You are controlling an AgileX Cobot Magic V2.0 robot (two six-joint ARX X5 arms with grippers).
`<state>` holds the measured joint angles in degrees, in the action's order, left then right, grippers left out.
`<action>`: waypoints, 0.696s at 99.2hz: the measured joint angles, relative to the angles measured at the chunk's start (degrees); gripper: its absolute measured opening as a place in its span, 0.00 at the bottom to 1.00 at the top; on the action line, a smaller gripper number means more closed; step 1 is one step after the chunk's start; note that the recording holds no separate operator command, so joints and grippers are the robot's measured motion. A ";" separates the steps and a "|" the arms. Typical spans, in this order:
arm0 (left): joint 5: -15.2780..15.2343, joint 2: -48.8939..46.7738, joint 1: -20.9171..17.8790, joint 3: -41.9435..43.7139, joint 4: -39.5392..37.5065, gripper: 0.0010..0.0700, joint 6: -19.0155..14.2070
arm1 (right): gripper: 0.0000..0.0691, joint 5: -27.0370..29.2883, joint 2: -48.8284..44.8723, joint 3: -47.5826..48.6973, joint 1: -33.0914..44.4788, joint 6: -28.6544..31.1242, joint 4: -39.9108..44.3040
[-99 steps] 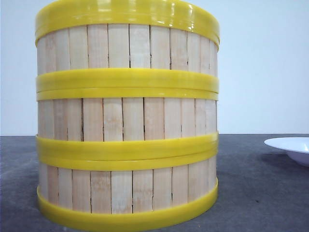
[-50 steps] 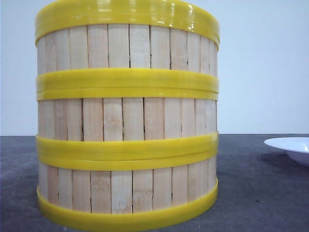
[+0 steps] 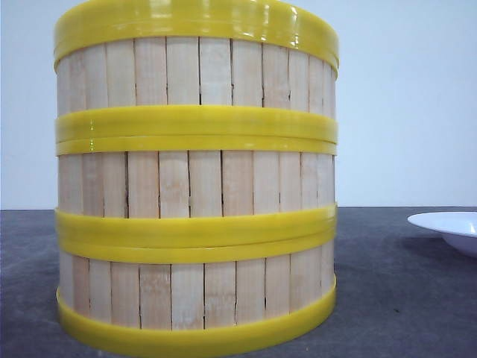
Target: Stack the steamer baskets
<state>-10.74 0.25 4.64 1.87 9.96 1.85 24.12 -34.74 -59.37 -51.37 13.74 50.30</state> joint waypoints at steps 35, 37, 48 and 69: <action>0.17 0.00 -1.53 0.00 0.00 0.03 0.33 | 0.01 0.00 0.00 0.00 0.00 0.00 0.00; 0.17 0.00 -1.53 0.00 0.00 0.03 0.33 | 0.01 0.00 0.00 0.00 0.00 0.00 0.00; 0.17 0.00 -1.53 0.00 0.00 0.03 0.33 | 0.01 0.00 0.00 0.00 0.00 -0.02 0.00; 0.20 0.00 -1.53 0.00 0.02 0.03 0.33 | 0.01 0.00 0.00 0.00 0.00 -0.02 0.00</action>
<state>-10.55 0.25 3.11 1.87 9.98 2.17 24.12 -34.74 -59.37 -51.37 13.72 50.30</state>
